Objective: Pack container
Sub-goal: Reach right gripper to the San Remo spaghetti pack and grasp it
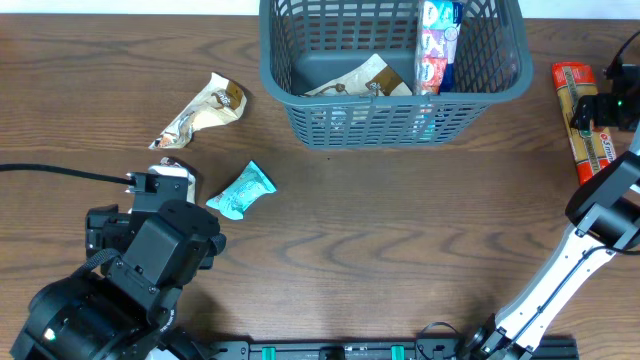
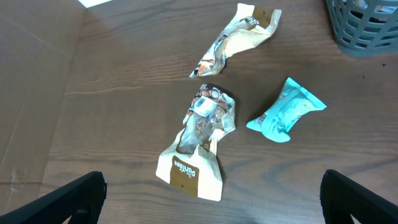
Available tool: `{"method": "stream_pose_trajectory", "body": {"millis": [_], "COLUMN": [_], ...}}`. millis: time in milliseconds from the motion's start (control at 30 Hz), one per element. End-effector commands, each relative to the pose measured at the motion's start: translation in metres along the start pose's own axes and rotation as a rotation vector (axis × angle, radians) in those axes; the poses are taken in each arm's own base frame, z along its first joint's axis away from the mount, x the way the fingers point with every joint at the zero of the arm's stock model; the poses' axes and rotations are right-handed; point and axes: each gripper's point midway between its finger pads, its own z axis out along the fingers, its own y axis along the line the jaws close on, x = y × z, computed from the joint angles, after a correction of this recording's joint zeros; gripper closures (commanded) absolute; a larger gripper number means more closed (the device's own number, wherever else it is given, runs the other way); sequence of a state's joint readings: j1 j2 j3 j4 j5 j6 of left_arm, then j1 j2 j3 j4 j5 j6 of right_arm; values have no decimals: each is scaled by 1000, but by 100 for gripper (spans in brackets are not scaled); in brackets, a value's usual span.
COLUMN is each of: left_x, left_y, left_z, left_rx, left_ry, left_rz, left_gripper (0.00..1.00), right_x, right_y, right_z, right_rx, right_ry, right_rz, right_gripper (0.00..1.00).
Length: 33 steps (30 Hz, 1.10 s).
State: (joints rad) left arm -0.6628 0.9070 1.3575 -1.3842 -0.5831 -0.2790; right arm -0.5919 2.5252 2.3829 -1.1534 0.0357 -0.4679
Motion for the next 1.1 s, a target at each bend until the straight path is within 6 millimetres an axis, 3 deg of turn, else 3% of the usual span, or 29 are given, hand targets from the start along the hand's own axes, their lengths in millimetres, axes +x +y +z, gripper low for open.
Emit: {"method": "stream_pose_trajectory", "body": {"millis": [0,300,800,1067], "left_x": [-4,-4,-4,-4], "left_y": [4,4,4,4], "left_z": [-4,-4,-4,-4], "left_rx": [-9,-9,-9,-9], "left_ry": [-15,-15,-15,-15], "left_rz": [4,4,4,4], "left_gripper": [1,1,1,1], "right_x": [6,18,21,31], "right_y": [1,7,7,-7], "right_z": [19,44,45,47], "right_rx": [-21,-47,-101,-115], "right_ry": [24,76,60,60], "right_rz": [25,33,56,96], "right_gripper": [1,1,1,1]}}
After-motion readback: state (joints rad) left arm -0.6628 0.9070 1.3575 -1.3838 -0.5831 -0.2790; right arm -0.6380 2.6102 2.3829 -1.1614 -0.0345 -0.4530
